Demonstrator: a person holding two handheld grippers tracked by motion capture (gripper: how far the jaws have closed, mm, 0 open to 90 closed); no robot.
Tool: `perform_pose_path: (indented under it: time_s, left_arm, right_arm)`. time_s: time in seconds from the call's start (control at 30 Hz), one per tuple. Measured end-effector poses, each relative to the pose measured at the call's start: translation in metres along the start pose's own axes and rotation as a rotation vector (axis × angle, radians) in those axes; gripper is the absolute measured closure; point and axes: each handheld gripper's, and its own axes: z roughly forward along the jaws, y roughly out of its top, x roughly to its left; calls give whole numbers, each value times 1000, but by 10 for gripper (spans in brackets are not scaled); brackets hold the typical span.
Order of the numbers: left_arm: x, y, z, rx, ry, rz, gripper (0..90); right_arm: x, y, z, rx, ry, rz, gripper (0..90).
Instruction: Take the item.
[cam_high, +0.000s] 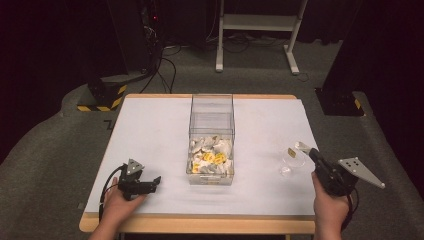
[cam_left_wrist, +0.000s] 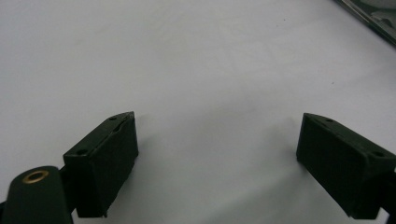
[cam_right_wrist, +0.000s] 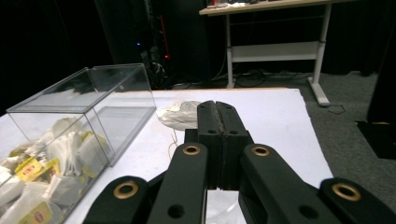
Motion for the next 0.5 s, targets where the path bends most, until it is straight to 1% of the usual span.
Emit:
perform_pose_path:
  time_s: [0.23,0.5]
  left_arm:
    - [0,0,0,0,0,0,129]
    - [0,0,0,0,0,0,129]
  right_arm:
    - [-2,-3,0,9,-11,-4,900]
    - [-1,-5,3,17,-11,-7,900]
